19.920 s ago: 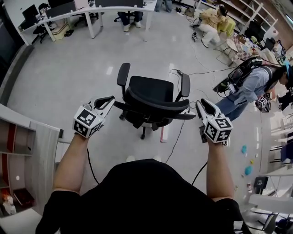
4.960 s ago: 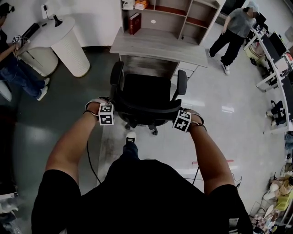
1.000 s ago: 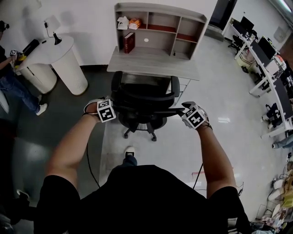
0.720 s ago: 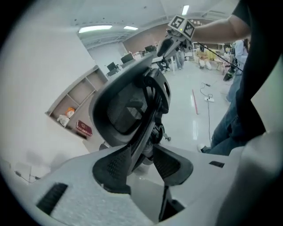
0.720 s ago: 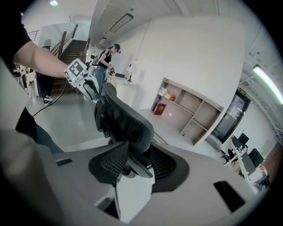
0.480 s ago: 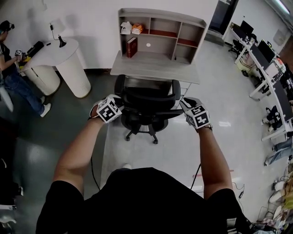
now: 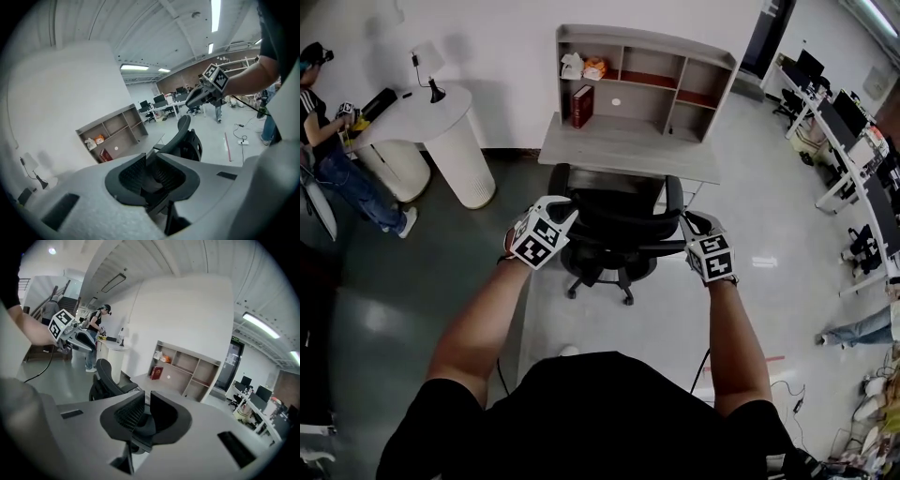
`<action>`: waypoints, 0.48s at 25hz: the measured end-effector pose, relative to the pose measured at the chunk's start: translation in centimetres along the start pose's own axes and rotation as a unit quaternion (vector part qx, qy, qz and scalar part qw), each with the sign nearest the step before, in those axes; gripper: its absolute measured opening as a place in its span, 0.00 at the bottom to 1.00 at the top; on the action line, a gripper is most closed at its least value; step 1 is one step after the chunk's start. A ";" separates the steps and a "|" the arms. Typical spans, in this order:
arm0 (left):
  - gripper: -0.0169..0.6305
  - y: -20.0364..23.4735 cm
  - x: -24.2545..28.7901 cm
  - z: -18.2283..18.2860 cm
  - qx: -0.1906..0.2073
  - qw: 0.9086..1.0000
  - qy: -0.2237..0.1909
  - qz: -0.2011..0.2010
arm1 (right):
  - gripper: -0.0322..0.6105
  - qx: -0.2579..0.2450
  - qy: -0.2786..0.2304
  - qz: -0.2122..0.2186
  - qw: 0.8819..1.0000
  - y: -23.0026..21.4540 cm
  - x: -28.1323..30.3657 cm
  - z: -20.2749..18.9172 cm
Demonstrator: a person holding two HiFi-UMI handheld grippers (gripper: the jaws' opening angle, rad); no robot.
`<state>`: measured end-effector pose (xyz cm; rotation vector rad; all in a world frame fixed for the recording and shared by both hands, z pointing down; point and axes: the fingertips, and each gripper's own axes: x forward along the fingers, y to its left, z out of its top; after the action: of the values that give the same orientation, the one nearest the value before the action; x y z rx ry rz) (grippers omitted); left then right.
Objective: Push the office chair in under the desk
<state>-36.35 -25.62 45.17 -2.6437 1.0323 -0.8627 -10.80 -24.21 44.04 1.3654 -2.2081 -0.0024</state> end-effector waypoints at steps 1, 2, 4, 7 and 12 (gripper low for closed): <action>0.14 0.3 -0.2 0.5 -0.002 1.000 -0.007 0.002 | 0.11 0.009 -0.006 -0.009 1.000 0.0 -0.1 0.3; 0.14 0.7 -0.5 1.0 -0.007 1.000 -0.016 0.004 | 0.11 0.020 -0.013 -0.018 1.000 0.0 -0.2 0.5; 0.14 1.4 -1.1 1.8 -0.021 0.999 -0.034 0.005 | 0.10 0.040 -0.024 -0.035 0.998 0.1 -0.5 1.0; 0.13 2.1 -2.0 2.6 -0.042 0.997 -0.059 0.000 | 0.09 0.043 -0.030 -0.058 0.997 0.5 -0.7 1.8; 0.08 2.5 -2.8 2.3 -0.066 0.994 -0.081 -0.002 | 0.08 0.046 -0.028 -0.084 0.995 1.0 -1.3 2.2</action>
<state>-38.10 -25.71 41.15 -2.7704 1.0776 -0.5863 -12.14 -23.21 41.86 1.6160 -2.1551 0.0003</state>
